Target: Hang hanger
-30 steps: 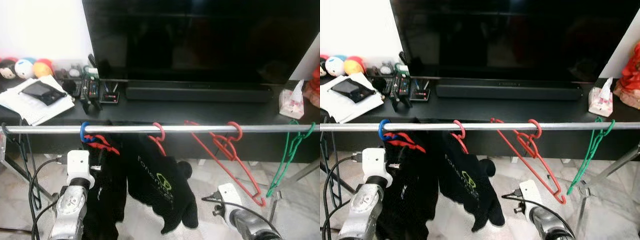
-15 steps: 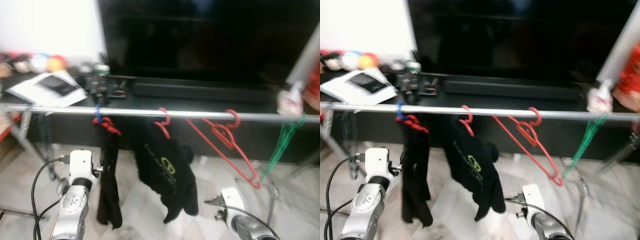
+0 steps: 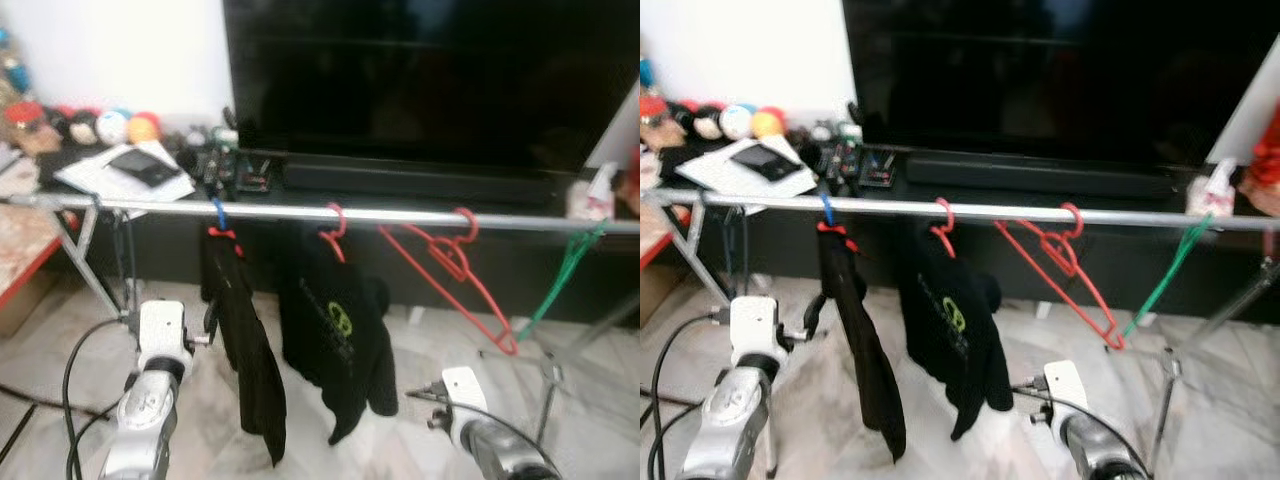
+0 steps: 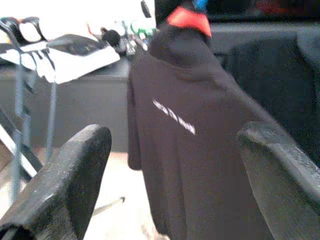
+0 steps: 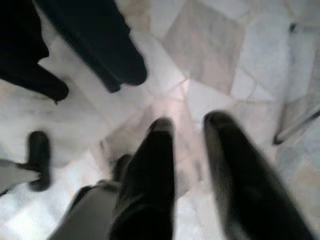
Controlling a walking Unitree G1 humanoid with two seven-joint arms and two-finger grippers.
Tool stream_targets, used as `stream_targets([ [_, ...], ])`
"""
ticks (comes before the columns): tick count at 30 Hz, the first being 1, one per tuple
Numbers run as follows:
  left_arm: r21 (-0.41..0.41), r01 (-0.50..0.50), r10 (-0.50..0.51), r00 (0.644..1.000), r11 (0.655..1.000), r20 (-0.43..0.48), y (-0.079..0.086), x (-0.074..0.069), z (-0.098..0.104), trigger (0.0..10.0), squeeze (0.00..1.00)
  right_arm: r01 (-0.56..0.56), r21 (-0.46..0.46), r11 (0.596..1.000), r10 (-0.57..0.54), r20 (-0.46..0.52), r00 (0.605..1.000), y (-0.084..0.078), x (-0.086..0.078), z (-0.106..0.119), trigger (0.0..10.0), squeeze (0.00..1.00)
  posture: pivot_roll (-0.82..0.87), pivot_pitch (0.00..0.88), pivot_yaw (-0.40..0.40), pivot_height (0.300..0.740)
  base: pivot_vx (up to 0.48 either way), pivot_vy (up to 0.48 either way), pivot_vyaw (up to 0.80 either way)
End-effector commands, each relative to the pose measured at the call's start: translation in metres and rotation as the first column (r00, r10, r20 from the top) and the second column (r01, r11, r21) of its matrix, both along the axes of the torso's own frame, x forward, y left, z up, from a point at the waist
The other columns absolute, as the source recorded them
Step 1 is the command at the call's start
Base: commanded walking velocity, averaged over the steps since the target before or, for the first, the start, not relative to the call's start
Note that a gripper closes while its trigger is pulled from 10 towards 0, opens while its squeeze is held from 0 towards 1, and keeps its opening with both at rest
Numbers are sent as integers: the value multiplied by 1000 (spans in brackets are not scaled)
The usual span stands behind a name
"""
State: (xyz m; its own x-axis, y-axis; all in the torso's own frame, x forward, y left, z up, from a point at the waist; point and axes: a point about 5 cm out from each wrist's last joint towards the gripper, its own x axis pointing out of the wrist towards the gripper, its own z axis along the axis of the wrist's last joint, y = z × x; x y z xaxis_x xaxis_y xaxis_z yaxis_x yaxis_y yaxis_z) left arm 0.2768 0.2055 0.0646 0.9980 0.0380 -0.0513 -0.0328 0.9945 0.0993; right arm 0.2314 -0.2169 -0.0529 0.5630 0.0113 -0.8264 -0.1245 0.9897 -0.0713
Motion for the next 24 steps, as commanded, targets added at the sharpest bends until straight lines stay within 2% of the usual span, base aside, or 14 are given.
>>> stream_targets([
  [1, 3, 13, -13, 1000, 1000, -26, -1, 0, -3, 10000, 1000, 7, 2, 1000, -7, 6, 1000, 0, 3, 2, 10000, 0, -77, 0, -43, 740, 0, 0, 0],
  [3, 4, 26, -26, 997, 1000, -75, -2, -1, -11, 10000, 1000, 9, 0, 1000, -9, 7, 1000, -1, 3, 2, 10000, 0, -77, 0, -44, 740, 0, 0, 0],
  [4, 17, 25, -23, 995, 1000, -94, -1, -1, -14, 10000, 173, 9, 0, 1000, -9, 7, 1000, -1, 3, 2, 10000, 0, -77, 0, -44, 740, 0, 0, 0],
  [5, 26, 20, -17, 994, 999, -110, 0, -1, -16, 10000, 0, 10, 0, 1000, -10, 7, 1000, -1, 3, 2, 10000, 0, -77, 0, -44, 740, 0, 0, 0],
  [6, 35, 7, -2, 991, 999, -130, 2, -2, -20, 10000, 0, 21, 6, 1000, -21, 8, 1000, -1, 2, 2, 10000, 1000, -77, 0, -44, 740, 0, 0, 0],
  [22, 21, -3, 6, 989, 1000, -149, 2, -3, -24, 10000, 0, 33, 7, 999, -33, 12, 999, -2, 2, 2, 10000, 1000, -81, 0, -47, 740, 0, 0, 0],
  [24, 21, -2, 5, 989, 1000, -149, 2, -3, -25, 10000, 0, 28, 0, 1000, -28, 13, 1000, -2, 2, 2, 10000, 973, -81, 0, -47, 740, 0, 0, 0],
])
